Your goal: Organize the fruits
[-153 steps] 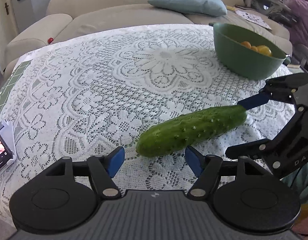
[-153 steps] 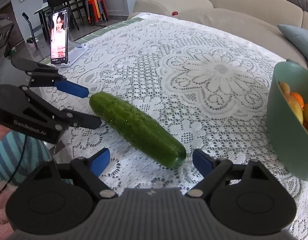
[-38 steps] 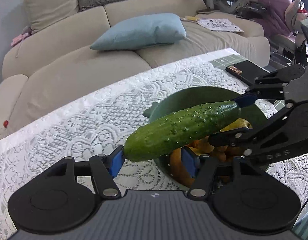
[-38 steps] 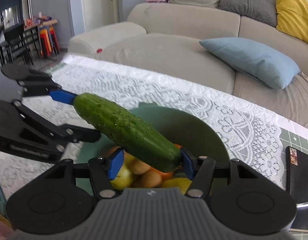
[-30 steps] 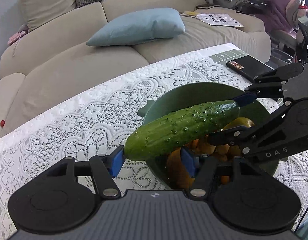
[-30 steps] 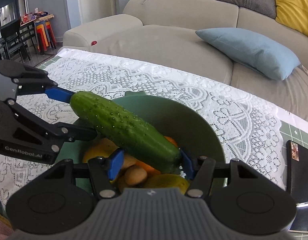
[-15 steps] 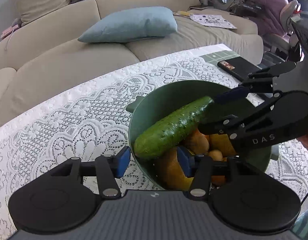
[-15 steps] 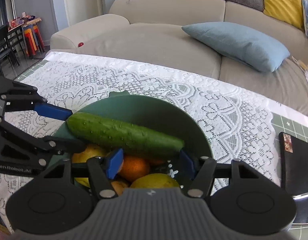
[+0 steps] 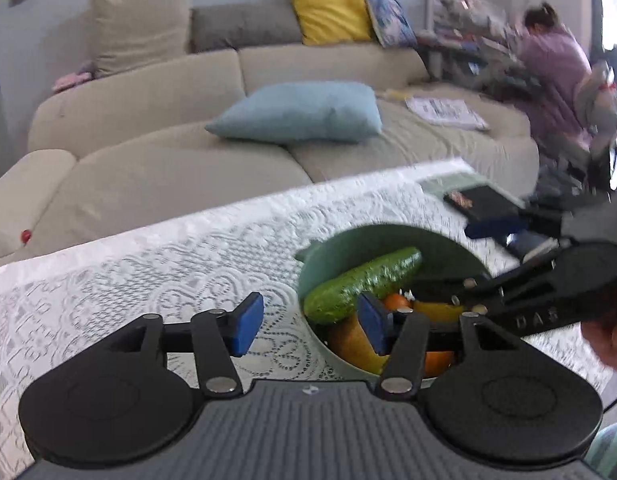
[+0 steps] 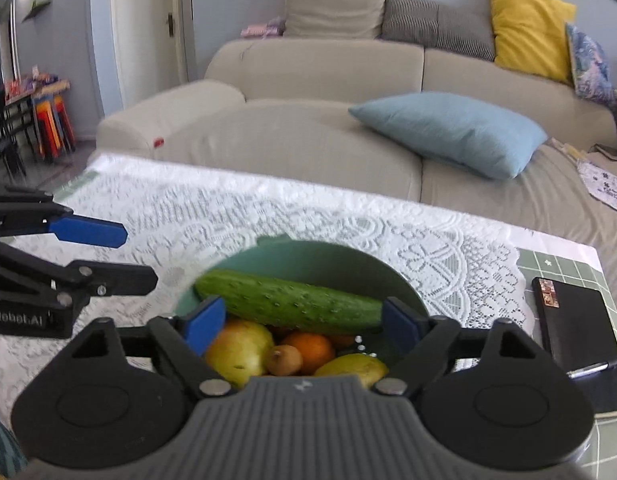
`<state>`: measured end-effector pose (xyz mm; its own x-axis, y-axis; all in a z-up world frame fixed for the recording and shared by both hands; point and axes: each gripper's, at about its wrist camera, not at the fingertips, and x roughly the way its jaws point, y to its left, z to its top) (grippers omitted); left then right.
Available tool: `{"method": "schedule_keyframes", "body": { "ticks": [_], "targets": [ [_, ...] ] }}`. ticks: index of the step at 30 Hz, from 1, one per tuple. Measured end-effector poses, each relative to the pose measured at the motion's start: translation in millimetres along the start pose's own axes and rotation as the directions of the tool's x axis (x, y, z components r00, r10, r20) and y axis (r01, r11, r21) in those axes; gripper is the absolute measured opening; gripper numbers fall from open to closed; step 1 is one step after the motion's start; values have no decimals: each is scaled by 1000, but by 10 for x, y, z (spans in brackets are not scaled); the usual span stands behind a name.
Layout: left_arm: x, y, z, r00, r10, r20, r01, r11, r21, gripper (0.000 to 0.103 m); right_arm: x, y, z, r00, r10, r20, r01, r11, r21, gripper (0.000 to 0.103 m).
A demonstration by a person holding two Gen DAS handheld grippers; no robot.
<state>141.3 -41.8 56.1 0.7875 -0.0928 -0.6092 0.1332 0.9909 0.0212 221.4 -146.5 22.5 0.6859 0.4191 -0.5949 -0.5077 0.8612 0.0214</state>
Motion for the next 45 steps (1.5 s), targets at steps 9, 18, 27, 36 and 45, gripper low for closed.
{"method": "schedule_keyframes", "body": {
  "ticks": [9, 18, 27, 36, 45],
  "targets": [
    [-544, -2, -254, 977, 138, 160, -127, 989, -72, 88, -494, 398, -211, 991, 40, 130, -50, 996, 75, 99],
    [-738, 103, -674, 967, 200, 160, -176, 972, -153, 94, -690, 734, -599, 980, -19, 198, -5, 992, 123, 99],
    [-827, 122, -1006, 942, 286, 177, -259, 953, -159, 94, -746, 957, -836, 964, -125, 234, 104, 990, 100, 99],
    [-733, 132, -1176, 952, 282, 117, -261, 951, -165, 94, -665, 1079, -984, 971, -126, 202, 114, 991, 71, 99],
    [-616, 196, -1271, 966, 256, 32, -245, 950, -194, 94, -567, 1088, -1057, 980, -131, 150, 125, 991, 48, 99]
  ]
}}
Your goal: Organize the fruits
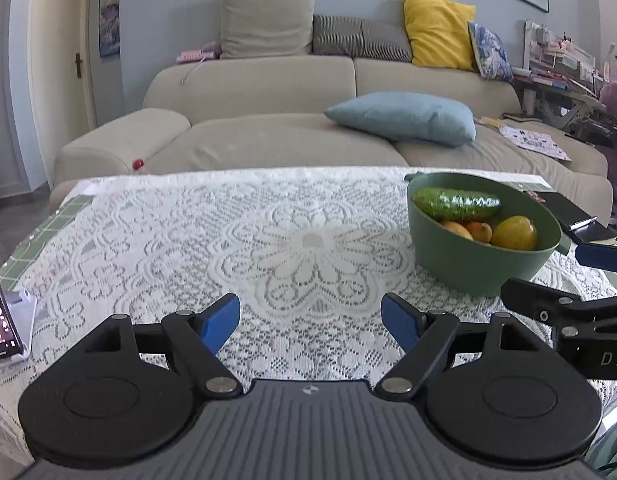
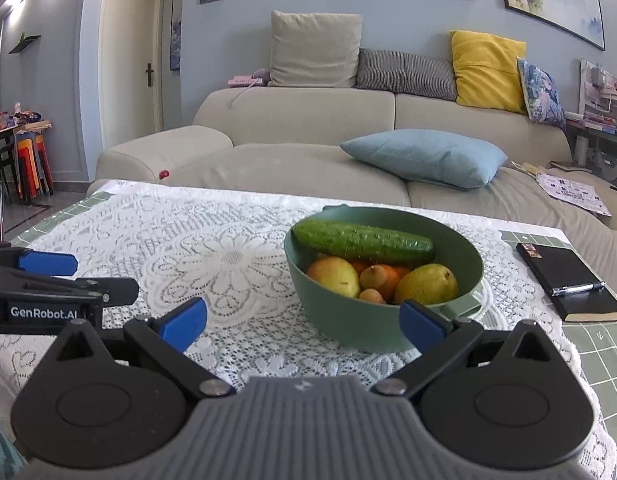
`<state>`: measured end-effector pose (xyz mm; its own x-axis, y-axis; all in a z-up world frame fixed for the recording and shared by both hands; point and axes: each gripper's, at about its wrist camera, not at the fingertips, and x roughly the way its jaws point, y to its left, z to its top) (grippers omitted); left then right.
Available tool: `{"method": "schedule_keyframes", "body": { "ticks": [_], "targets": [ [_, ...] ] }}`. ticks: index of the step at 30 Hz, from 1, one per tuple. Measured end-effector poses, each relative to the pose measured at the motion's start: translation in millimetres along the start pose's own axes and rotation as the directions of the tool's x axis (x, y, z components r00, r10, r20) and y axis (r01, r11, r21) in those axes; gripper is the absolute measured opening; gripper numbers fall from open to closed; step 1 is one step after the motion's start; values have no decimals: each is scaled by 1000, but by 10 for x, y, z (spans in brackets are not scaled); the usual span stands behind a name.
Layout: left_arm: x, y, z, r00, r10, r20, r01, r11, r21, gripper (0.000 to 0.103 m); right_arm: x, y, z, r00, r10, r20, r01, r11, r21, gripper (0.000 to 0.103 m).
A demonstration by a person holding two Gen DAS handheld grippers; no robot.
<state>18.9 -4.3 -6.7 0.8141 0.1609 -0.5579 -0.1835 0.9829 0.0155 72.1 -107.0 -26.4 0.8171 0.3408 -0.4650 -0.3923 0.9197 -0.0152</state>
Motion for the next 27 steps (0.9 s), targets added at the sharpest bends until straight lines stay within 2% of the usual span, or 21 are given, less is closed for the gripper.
{"method": "schedule_keyframes", "body": {
  "ticks": [6, 27],
  "targets": [
    [22, 19, -6, 1000, 4, -13, -4, 1000, -1, 94, 25, -40, -5, 1000, 12, -11, -12, 999, 31, 99],
    [24, 70, -1, 1000, 12, -26, -12, 1000, -16, 94, 68, -1, -18, 999, 34, -32, -33, 999, 22, 99]
  ]
}}
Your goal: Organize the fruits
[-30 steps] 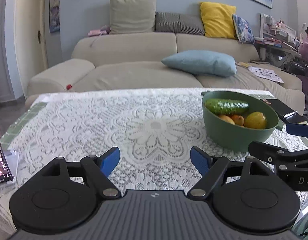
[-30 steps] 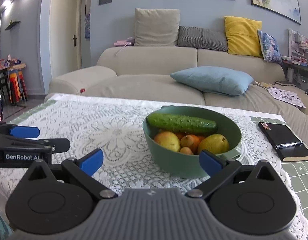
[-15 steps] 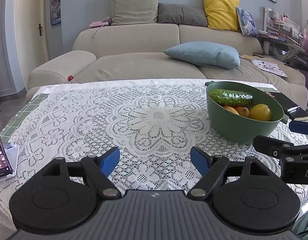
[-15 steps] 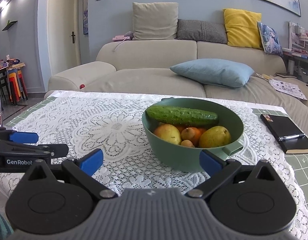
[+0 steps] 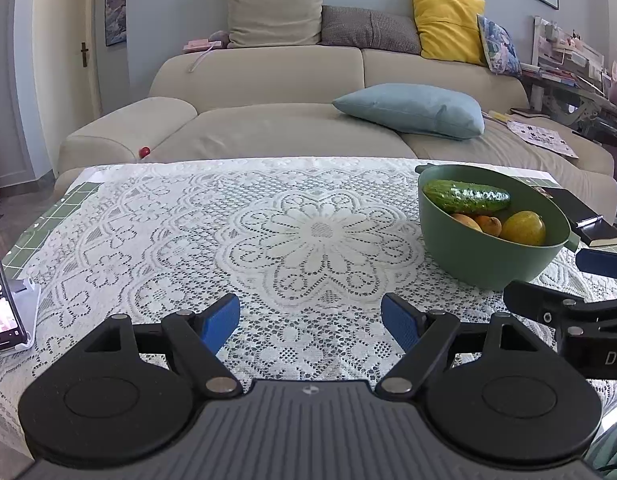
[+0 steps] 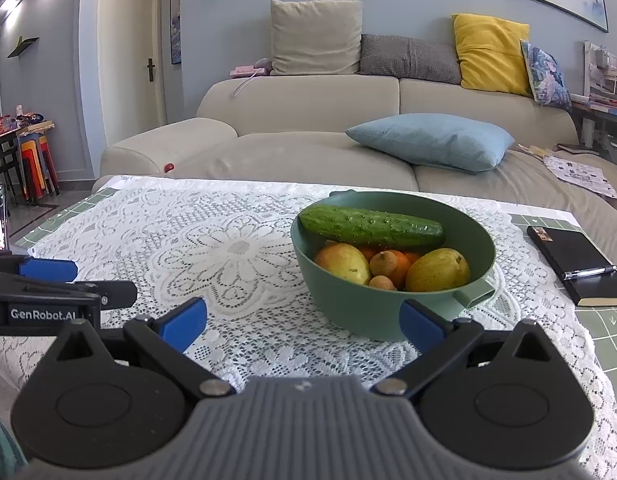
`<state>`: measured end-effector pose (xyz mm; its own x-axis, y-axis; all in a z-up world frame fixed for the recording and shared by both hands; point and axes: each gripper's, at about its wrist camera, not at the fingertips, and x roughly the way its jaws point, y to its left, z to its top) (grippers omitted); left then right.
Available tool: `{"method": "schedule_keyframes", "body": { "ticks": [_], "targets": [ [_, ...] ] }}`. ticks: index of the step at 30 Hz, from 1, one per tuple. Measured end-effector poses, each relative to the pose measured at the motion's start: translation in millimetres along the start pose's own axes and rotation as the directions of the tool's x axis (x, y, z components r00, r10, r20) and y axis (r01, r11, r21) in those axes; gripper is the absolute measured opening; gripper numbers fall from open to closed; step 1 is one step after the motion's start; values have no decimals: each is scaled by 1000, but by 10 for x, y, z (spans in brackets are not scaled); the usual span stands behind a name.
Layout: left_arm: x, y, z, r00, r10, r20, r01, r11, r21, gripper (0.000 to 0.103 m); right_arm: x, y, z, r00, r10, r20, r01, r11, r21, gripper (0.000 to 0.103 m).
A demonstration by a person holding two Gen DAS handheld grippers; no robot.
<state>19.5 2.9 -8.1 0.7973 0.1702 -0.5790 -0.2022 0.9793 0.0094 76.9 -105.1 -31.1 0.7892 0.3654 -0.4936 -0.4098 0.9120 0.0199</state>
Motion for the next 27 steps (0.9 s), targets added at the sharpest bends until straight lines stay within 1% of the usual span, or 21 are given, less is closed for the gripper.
{"method": "schedule_keyframes", "body": {
  "ticks": [27],
  "targets": [
    [-10, 17, 2, 1000, -1, -1, 1, 1000, 0, 94, 51, 58, -6, 1000, 15, -18, -15, 1000, -11, 99]
  ]
}}
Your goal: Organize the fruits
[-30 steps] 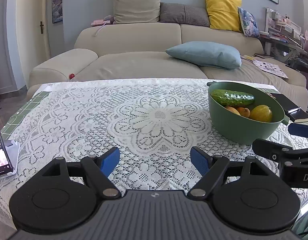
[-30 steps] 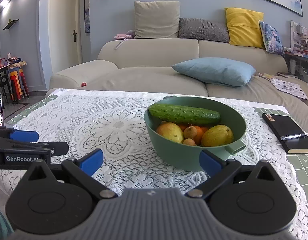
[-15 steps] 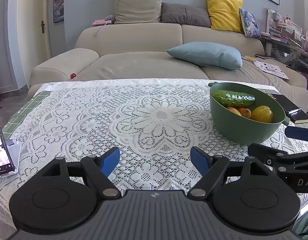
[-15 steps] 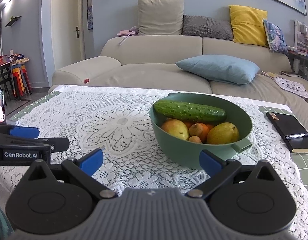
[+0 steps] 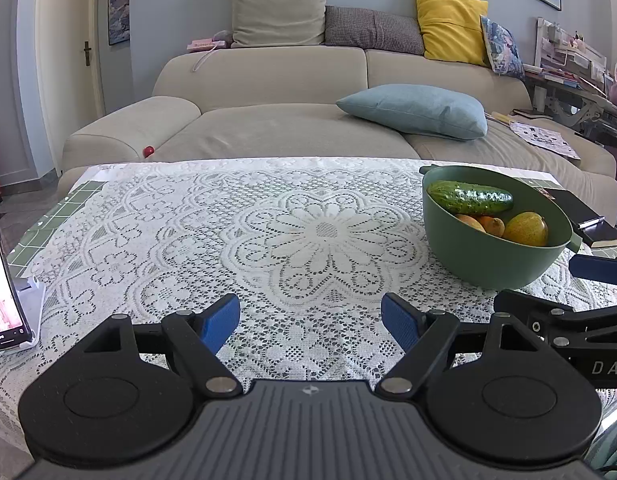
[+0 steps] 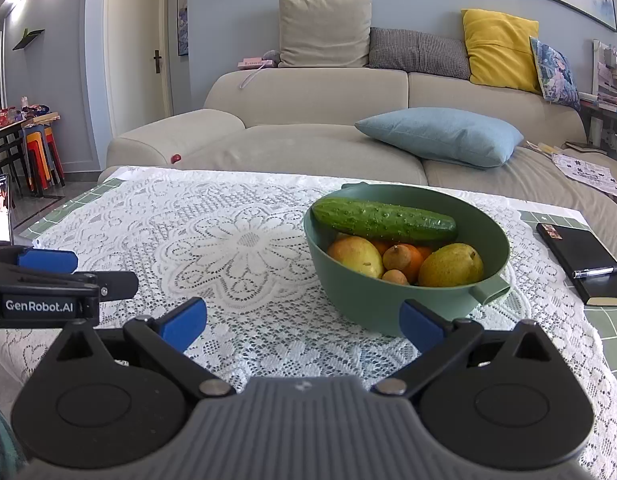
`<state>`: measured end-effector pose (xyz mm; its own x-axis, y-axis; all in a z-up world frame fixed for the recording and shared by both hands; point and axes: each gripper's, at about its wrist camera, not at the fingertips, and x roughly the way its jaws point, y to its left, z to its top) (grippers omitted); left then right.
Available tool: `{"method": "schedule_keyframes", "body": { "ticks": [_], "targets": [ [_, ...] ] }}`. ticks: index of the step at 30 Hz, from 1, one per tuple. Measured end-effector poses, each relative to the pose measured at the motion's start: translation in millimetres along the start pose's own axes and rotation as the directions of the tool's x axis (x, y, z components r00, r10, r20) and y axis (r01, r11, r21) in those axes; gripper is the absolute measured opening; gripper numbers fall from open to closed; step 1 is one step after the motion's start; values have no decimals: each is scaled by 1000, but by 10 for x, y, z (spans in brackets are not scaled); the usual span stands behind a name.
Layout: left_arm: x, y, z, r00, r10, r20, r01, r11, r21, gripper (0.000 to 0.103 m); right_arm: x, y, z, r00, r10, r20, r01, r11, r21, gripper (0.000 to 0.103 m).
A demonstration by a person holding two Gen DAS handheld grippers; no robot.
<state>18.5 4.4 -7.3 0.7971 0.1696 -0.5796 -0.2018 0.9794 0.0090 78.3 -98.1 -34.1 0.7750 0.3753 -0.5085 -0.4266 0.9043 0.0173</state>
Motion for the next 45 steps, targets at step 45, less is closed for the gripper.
{"method": "schedule_keyframes", "body": {
  "ticks": [45],
  "targets": [
    [-9, 18, 6, 1000, 15, 5, -15, 1000, 0, 94, 11, -2, -25, 1000, -2, -16, 2, 1000, -2, 99]
  ]
}}
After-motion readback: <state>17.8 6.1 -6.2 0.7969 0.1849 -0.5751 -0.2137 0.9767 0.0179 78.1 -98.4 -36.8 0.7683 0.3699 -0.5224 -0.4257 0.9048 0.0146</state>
